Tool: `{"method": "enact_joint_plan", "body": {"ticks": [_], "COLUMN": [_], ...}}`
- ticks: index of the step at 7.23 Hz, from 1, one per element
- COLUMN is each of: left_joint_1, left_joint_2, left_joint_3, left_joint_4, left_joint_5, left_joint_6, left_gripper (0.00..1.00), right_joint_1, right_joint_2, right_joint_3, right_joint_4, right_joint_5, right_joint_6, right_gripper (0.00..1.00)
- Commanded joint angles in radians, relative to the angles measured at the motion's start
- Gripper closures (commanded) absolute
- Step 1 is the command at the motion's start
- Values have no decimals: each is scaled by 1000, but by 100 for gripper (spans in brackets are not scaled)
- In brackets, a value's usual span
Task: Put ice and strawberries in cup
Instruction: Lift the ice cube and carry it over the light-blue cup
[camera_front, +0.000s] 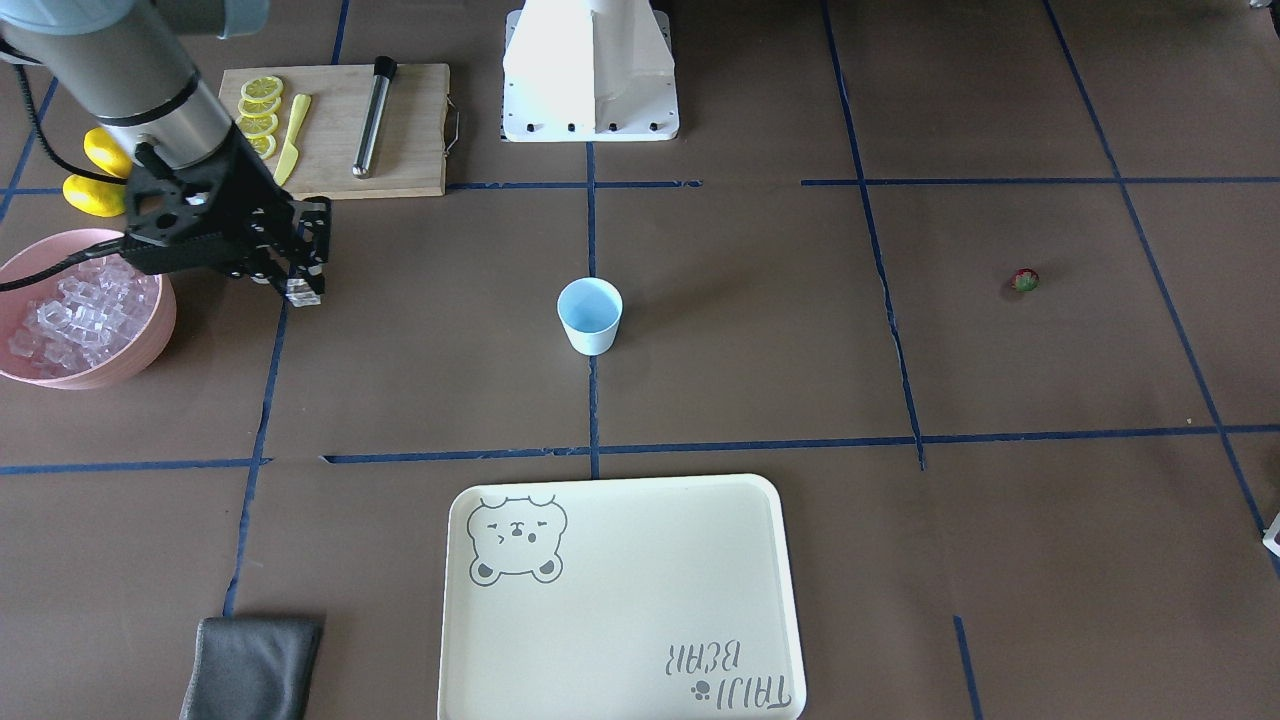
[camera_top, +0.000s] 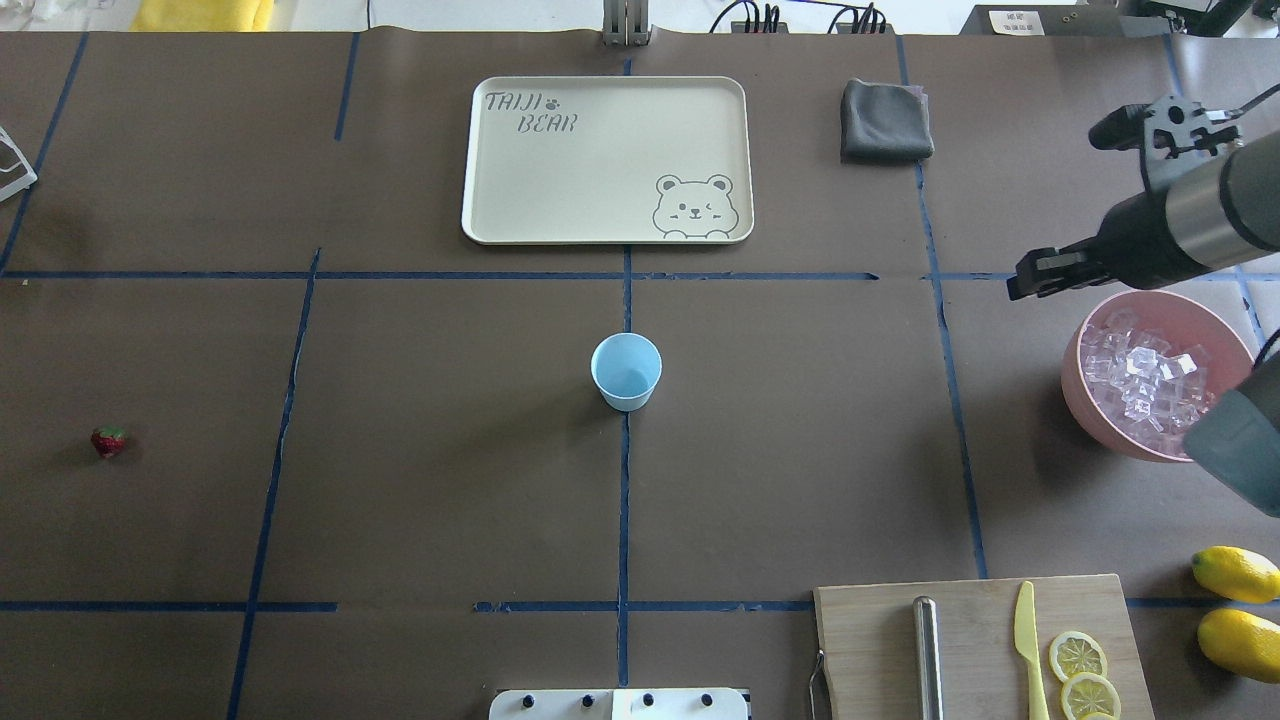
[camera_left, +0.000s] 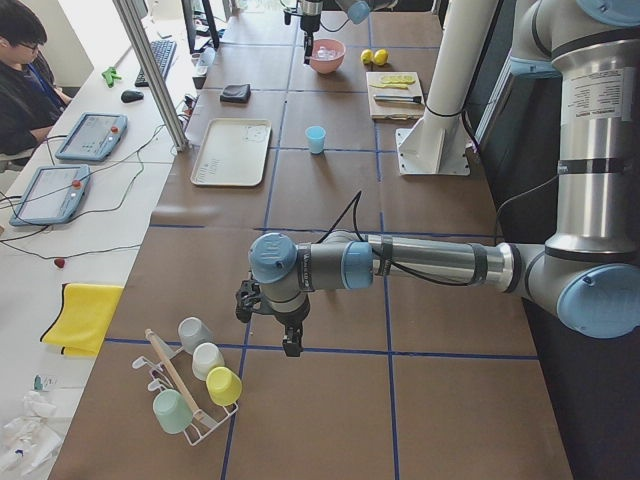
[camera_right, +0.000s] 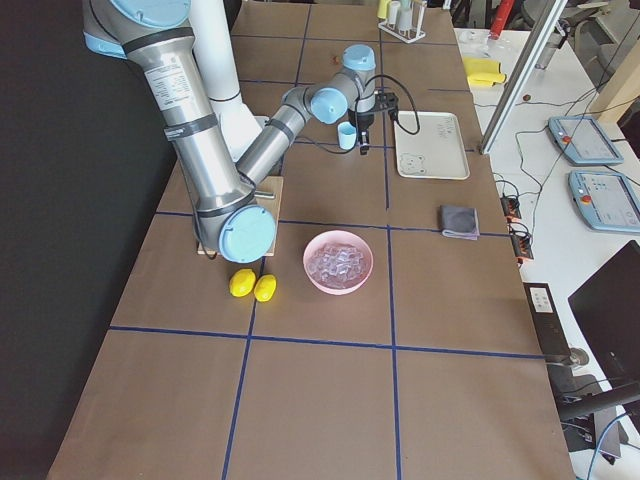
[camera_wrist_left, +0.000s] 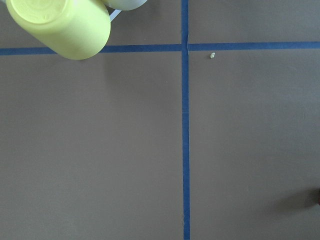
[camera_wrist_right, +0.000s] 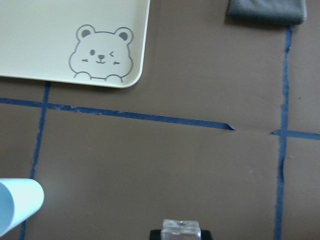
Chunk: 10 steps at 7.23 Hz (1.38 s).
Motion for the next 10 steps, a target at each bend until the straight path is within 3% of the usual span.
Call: {"method": "enact_joint_plan", "body": {"ticks": [1,3,4,5,10], "left_joint_1": [3,3,3,3,5], "left_joint_2": [0,0,0,0,0], "left_joint_3": [2,6,7,7,8], "left_joint_4": [1,-1,-1,-1,-1], "left_joint_5": [0,0,-2,-2,-2], "left_joint_6": [-1,-1,-1,-1,2], "left_gripper": [0,0,0,0,0], "right_joint_1": [-144,-254,-294,-316,-338], "right_joint_2": [257,413,430,426,371], "right_joint_3": [-149,-283,-324,-370,-378], "right_joint_4": [-58,-57,-36,25,27], "right_joint_5": [-104,-229,-272,-306,-313], "right_joint_6": [169,312,350,354,344], "right_gripper": [100,100,100,100,100]}}
